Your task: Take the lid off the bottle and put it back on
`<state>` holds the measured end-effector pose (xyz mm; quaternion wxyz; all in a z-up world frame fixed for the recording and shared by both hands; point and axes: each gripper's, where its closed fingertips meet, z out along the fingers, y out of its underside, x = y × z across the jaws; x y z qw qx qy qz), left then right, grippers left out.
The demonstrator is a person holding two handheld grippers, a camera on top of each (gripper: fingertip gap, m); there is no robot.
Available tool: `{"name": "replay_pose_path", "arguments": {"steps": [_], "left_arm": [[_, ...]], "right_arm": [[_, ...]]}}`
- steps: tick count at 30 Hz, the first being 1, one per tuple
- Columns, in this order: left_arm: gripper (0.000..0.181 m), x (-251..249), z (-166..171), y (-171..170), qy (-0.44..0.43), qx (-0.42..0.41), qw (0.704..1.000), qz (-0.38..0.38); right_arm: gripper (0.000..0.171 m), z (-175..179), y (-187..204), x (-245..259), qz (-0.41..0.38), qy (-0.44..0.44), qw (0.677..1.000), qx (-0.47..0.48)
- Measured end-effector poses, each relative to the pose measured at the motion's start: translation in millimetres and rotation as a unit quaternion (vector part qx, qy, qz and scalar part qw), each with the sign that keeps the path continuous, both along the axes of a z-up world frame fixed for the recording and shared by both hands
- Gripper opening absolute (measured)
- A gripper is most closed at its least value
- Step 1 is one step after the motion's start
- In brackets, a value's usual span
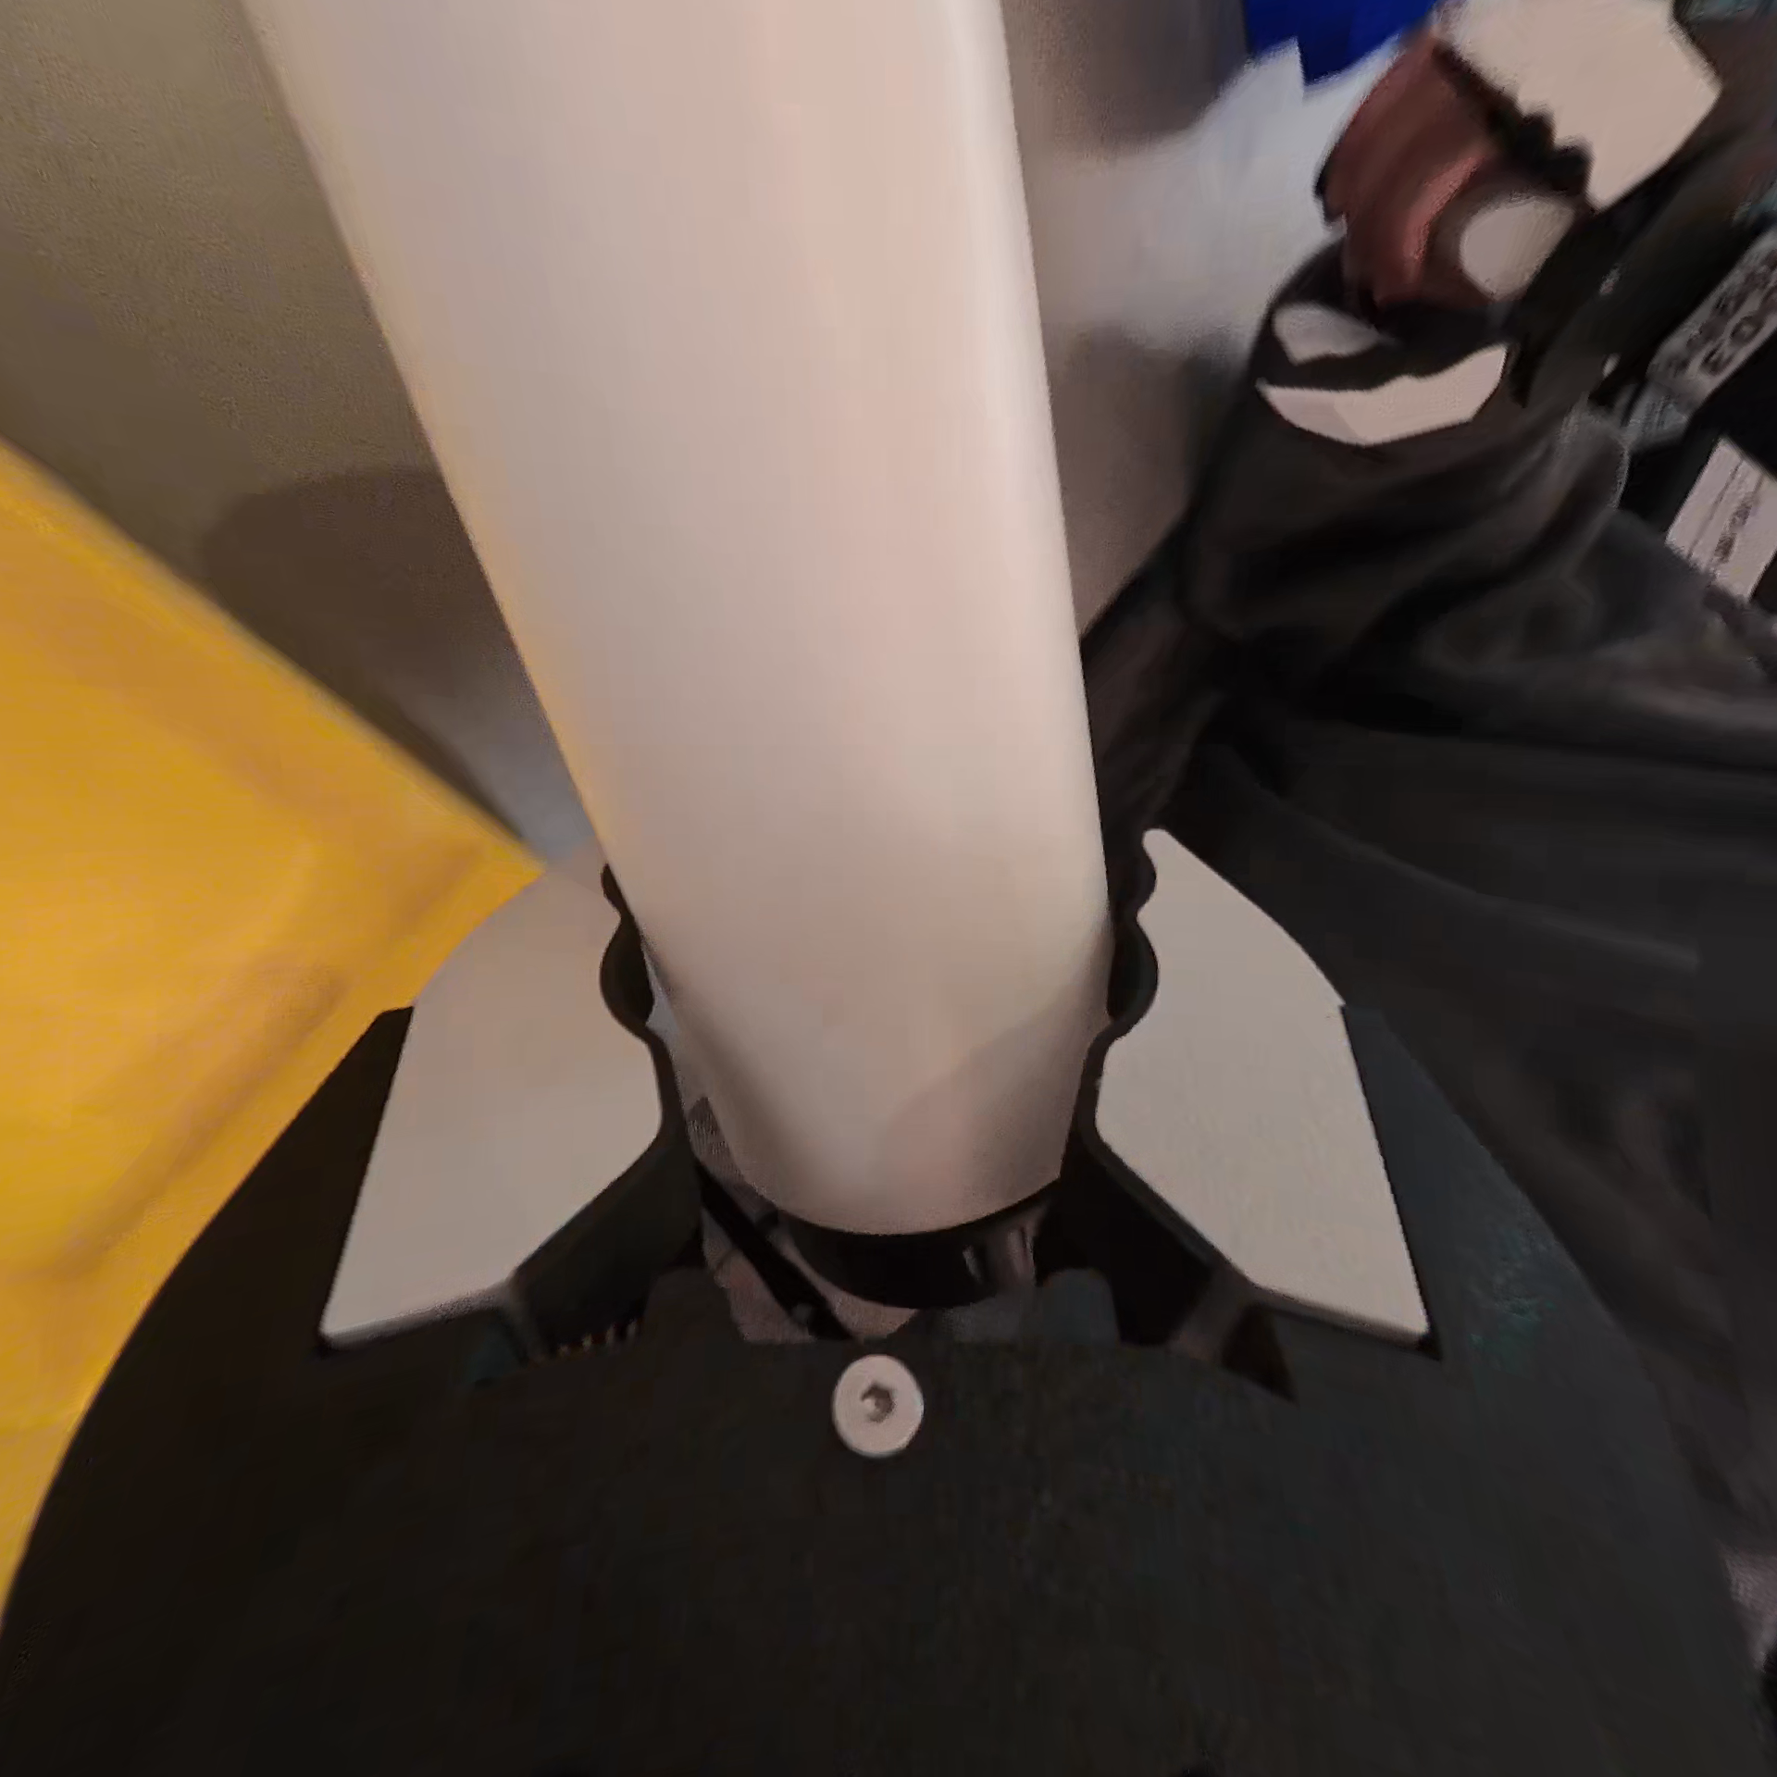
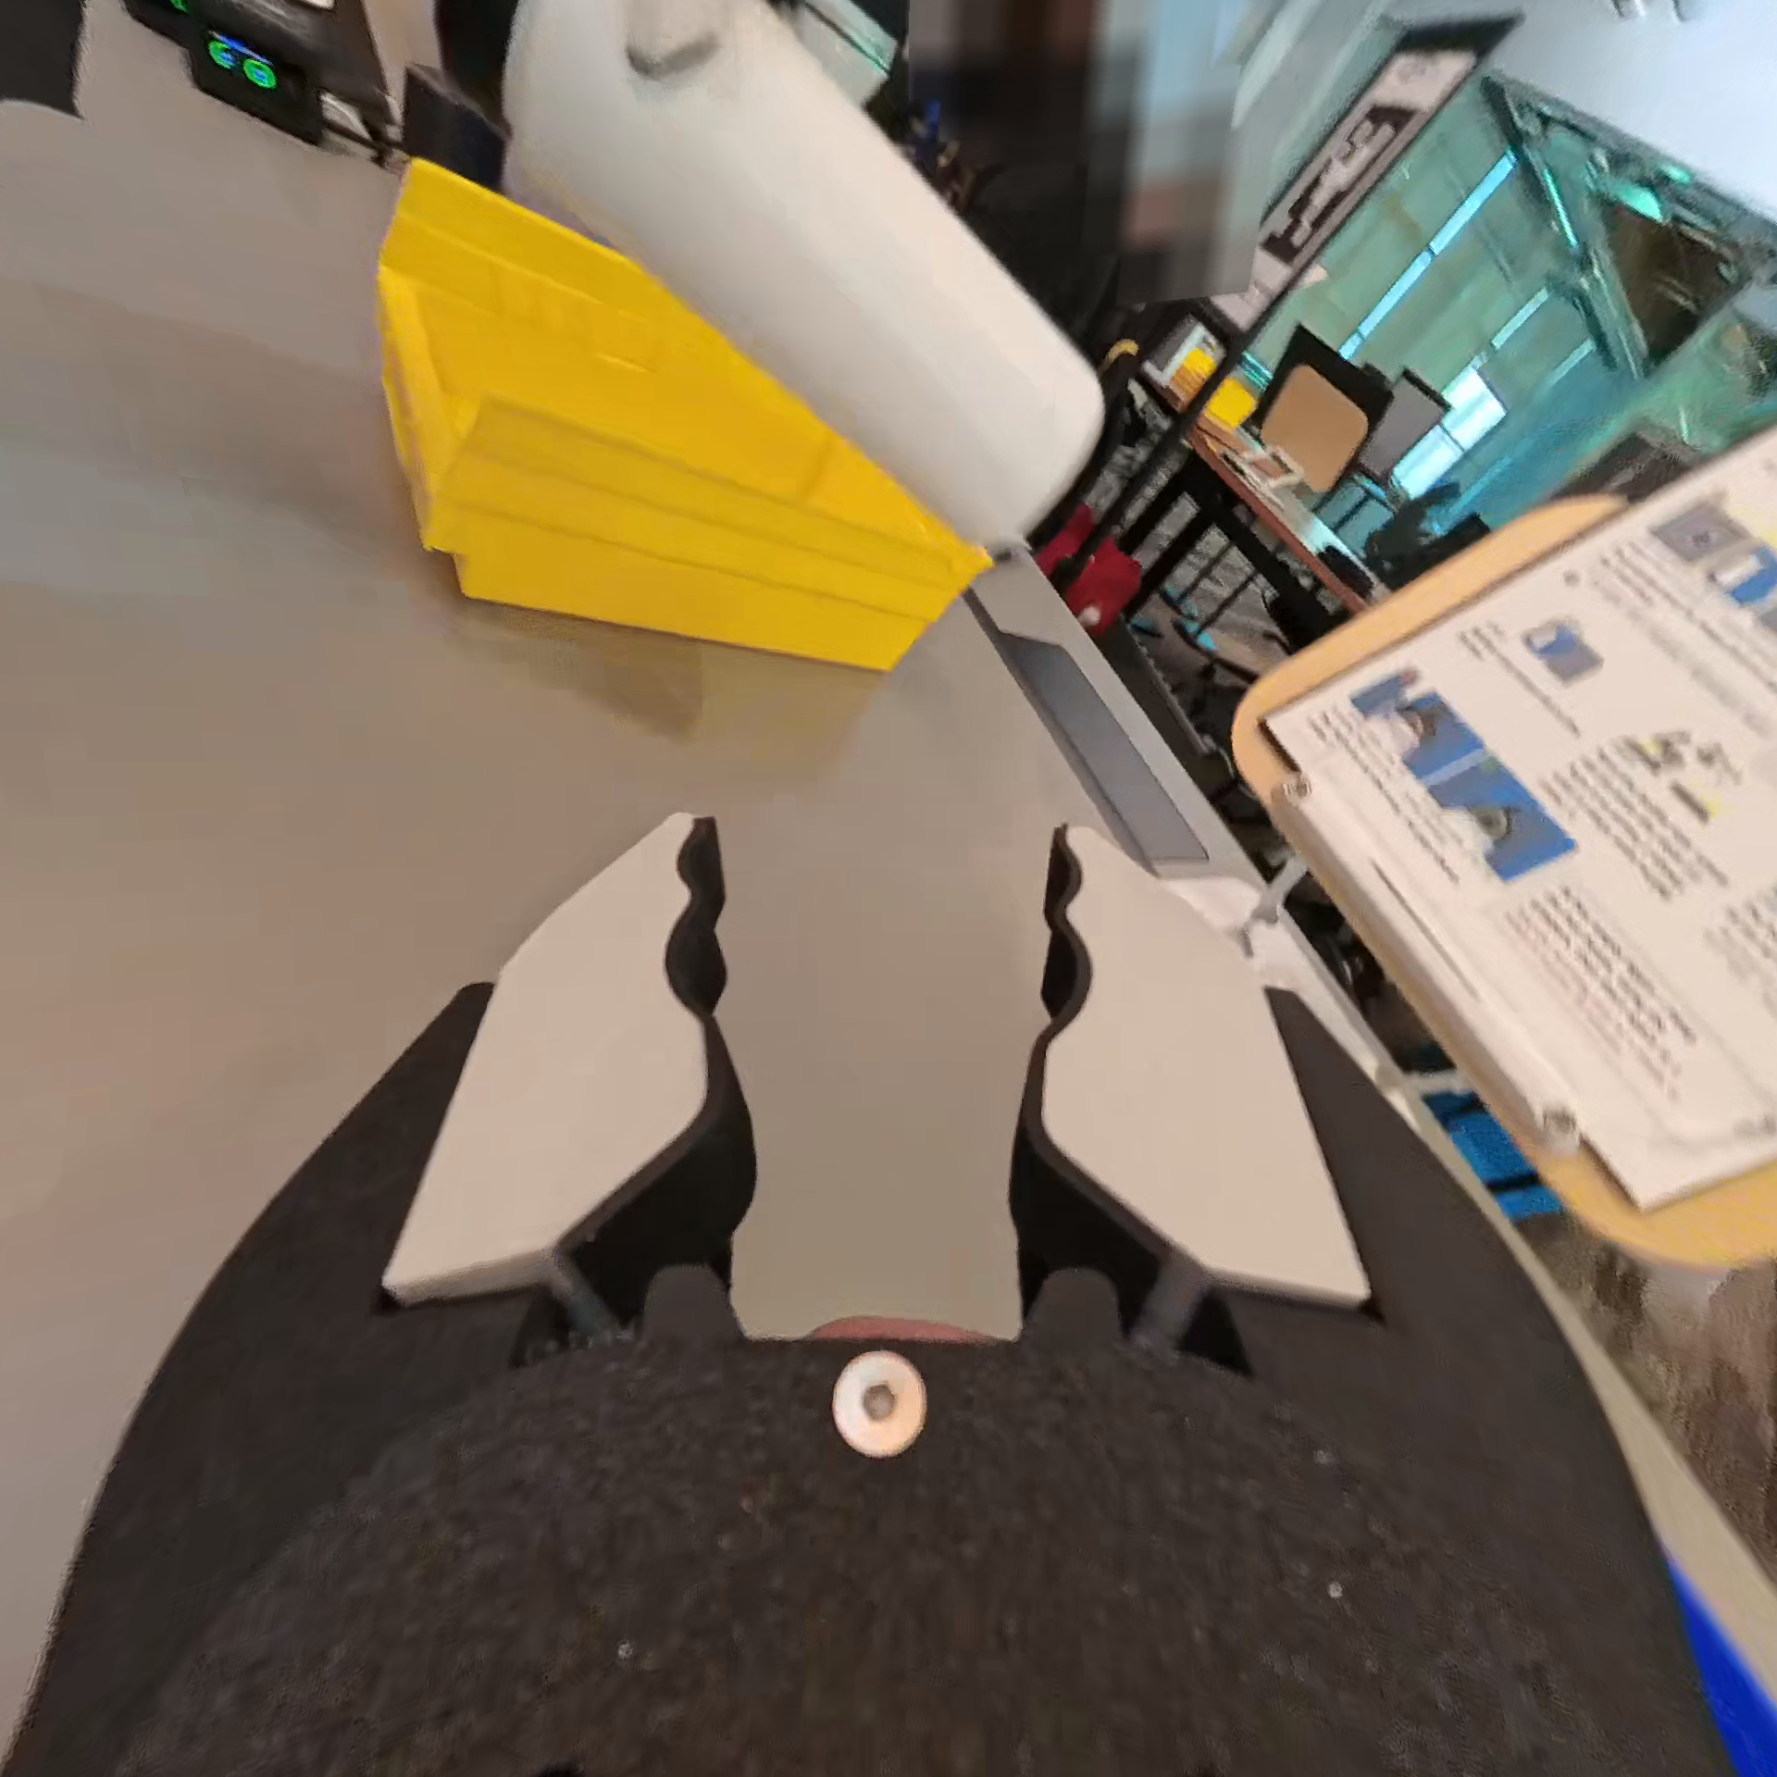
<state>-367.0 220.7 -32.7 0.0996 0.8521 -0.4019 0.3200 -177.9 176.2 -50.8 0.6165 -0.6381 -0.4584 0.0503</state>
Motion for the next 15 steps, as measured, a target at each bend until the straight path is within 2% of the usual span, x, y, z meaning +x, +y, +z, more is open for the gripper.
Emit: {"name": "replay_pose_path", "arguments": {"steps": [4, 7, 10, 15], "left_arm": [[0.094, 61, -11, -40, 0.028, -0.064, 0.994, -0.089], [0.094, 98, -17, -62, 0.043, -0.101, 0.984, -0.137], [0.094, 122, -22, -74, 0.069, -0.113, 0.976, -0.173], [0.095, 151, -23, -88, 0.106, -0.128, 0.964, -0.206]], "right_arm": [[0.077, 12, 11, -26, 0.026, -0.057, 0.997, 0.034], [0.076, 6, 13, -37, 0.038, -0.111, 0.991, 0.058], [0.087, -7, 21, -28, 0.019, -0.181, 0.981, 0.074], [0.096, -19, 23, -19, 0.009, -0.243, 0.967, 0.079]]}}
